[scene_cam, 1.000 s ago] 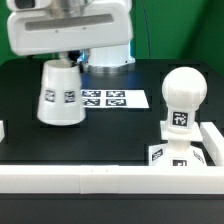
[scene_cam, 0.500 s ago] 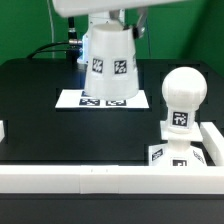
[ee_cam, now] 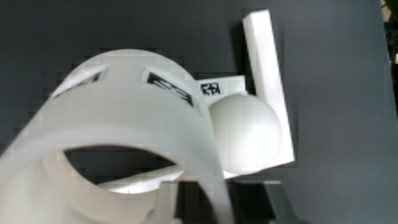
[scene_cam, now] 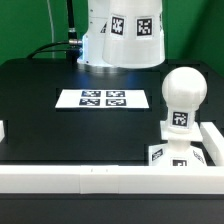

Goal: Assemble lamp

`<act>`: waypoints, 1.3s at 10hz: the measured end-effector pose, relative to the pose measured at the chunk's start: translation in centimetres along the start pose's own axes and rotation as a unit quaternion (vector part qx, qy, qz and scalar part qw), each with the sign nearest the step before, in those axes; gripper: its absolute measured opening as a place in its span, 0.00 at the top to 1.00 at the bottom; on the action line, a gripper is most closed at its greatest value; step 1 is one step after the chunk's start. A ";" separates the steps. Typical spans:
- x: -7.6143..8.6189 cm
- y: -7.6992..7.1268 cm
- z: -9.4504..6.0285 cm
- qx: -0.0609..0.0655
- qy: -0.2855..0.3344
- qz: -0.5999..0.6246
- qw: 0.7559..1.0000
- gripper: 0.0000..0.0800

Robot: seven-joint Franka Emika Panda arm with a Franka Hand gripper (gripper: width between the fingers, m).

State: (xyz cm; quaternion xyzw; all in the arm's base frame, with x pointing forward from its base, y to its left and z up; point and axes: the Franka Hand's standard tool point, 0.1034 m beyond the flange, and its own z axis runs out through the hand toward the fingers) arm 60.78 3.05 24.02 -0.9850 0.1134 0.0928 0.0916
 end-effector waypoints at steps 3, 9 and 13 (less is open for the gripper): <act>-0.1 0.1 0.2 0.000 -0.002 0.000 1.000 0.94; 1.2 -6.3 0.2 0.015 0.015 0.002 1.000 0.94; 1.6 -7.3 3.7 0.008 0.011 -0.013 1.000 0.94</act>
Offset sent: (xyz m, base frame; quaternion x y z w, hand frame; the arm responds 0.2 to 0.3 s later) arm 0.0000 0.0000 0.0000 0.0000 0.0000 0.0000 1.0000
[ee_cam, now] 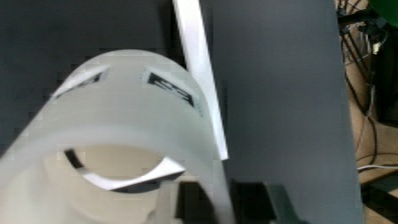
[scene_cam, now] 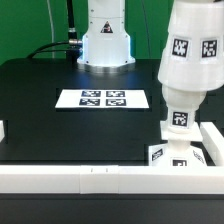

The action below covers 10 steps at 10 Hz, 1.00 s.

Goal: Assemble lamp

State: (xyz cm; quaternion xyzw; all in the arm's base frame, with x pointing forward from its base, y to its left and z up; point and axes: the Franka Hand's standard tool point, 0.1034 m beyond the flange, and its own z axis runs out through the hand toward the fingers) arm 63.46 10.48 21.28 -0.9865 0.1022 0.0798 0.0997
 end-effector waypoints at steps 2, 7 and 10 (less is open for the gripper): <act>0.2 0.9 1.7 -0.003 -0.006 -0.014 1.000 0.94; 0.1 1.7 4.2 -0.007 -0.009 -0.016 1.000 0.94; 0.2 1.9 4.6 -0.008 -0.012 -0.014 1.000 0.85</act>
Offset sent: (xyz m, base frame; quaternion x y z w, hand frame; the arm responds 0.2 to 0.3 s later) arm -0.0044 -0.0045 -0.0314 -0.0233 0.0112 -0.0327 0.9991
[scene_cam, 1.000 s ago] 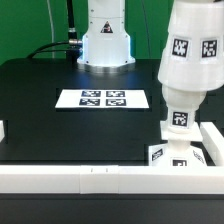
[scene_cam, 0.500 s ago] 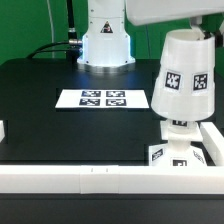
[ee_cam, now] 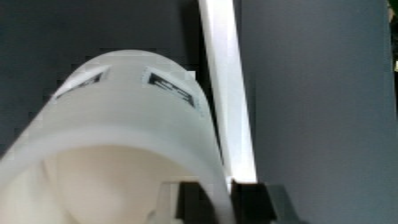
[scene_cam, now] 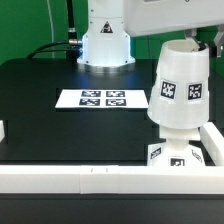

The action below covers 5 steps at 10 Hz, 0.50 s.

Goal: Assemble lamp

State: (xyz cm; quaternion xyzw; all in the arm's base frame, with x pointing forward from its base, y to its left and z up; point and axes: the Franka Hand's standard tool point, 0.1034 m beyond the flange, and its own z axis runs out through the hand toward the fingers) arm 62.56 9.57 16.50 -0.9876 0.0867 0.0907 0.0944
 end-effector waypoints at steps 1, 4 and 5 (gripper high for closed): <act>0.0 0.0 0.0 0.000 0.000 0.000 1.000 0.85; 0.1 0.3 -0.1 0.000 0.000 0.003 1.000 0.43; 0.1 0.5 -0.5 0.001 0.002 0.004 1.000 0.26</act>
Offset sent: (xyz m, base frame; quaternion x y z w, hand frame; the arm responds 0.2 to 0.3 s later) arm -0.0074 -0.0077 0.0003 -0.0033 -0.0049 -0.0060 1.0000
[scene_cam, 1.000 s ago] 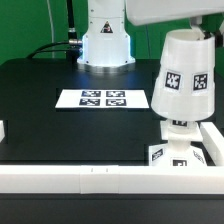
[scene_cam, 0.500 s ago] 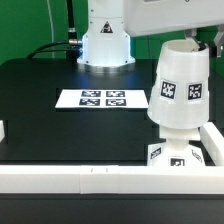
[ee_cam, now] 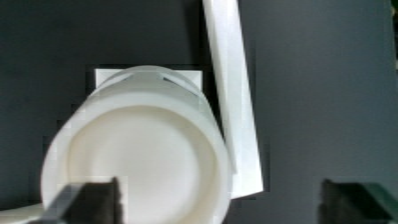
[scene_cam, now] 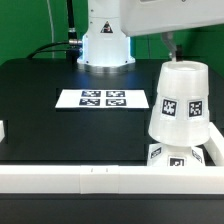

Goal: Assemble lamp

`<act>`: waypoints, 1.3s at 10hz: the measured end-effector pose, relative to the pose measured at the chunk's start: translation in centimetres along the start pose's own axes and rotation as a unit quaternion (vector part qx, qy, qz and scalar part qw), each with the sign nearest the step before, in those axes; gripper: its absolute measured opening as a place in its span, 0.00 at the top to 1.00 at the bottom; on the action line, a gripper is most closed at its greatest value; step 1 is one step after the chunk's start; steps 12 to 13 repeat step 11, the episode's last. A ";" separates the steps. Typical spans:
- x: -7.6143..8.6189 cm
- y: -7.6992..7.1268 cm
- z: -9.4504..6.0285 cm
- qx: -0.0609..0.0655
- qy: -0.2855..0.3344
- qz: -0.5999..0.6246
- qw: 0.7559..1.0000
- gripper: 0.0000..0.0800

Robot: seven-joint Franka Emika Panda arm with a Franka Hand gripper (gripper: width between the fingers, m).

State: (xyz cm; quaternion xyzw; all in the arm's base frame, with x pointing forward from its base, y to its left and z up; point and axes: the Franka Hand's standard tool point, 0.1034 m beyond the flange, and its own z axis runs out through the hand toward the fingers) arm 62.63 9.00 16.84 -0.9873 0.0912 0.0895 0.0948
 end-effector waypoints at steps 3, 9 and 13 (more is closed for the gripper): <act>-0.8 -0.5 -2.2 -0.003 -0.001 0.020 1.000 0.13; -1.2 -1.3 -2.7 -0.025 0.010 0.037 0.999 0.13; -1.2 -1.3 -2.7 -0.025 0.010 0.037 0.999 0.13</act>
Offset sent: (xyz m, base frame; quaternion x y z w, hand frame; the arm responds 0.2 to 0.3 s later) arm -0.0180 -0.0020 0.0341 -0.0876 0.0100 0.0948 0.9916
